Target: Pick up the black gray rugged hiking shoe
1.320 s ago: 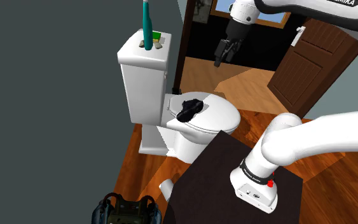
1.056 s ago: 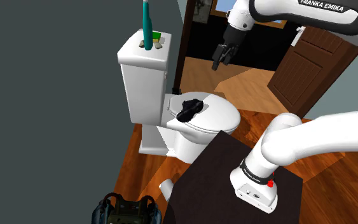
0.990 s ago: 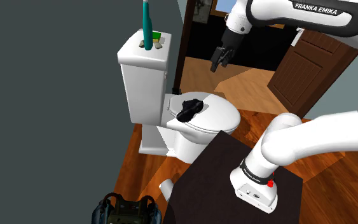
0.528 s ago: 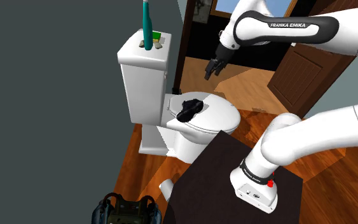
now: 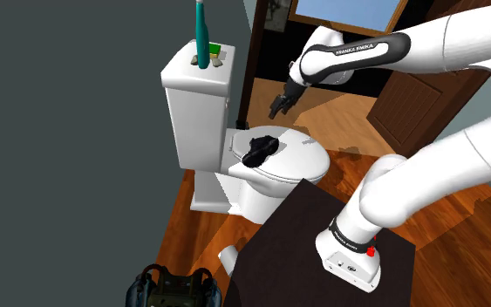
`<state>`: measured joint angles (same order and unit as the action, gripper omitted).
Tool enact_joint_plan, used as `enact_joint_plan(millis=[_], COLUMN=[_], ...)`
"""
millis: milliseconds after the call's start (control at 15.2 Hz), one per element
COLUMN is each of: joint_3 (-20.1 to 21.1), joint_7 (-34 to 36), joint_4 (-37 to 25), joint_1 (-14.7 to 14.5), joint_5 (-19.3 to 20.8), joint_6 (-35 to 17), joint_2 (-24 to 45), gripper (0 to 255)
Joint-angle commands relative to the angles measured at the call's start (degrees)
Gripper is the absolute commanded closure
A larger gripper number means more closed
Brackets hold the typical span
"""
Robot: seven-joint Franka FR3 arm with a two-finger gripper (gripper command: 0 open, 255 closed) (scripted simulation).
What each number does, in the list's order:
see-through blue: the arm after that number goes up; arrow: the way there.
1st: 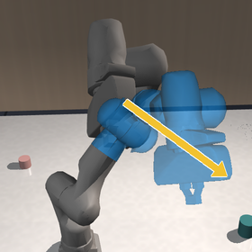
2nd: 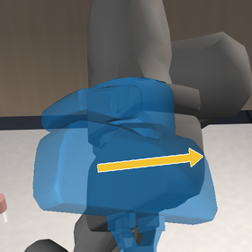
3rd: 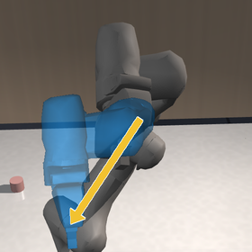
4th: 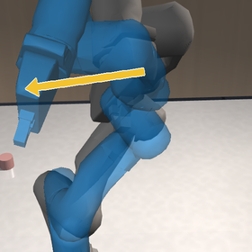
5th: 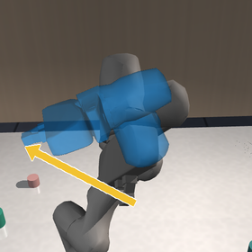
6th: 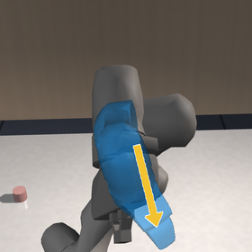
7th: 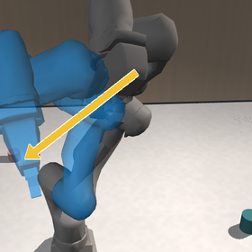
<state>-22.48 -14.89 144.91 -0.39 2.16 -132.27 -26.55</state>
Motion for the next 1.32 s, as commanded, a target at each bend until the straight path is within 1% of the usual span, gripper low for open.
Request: enact_joint_plan(millis=[0, 198, 330, 462, 594, 660, 792, 924, 990, 1254], joint_3=[-3.1, -7.6, -10.7, -13.5, -14.7, -14.6, -13.0, -10.5, -9.6, -7.6], joint_7=[-3.7, -10.1, -15.9, -23.2, -31.4, -35.5, -42.5, -48.0, -49.9, -53.2], joint_4=[0.0, -1.3, -2.8, -5.0, -7.9, -9.6, -13.2, -17.0, -18.7, -19.2], joint_1=[-1.4, -4.7, -7.4, -10.0, -11.2, -11.0, -9.0, -6.1, -5.0, -3.4], joint_5=[-2.5, -8.7, -15.0, -23.5, -33.6, -38.6, -47.4, -54.3, -56.8, -60.6], joint_6=[-5.1, -10.9, -13.9, -16.0, -16.6, -16.5, -15.7, -14.7, -14.3, -15.3], joint_2=[4.4, 11.3, 16.3, 21.9, 28.1, 31.2, 37.1, 42.5, 44.7, 47.4], gripper=[0, 0, 0, 0, 0, 0, 0, 0, 0, 0])
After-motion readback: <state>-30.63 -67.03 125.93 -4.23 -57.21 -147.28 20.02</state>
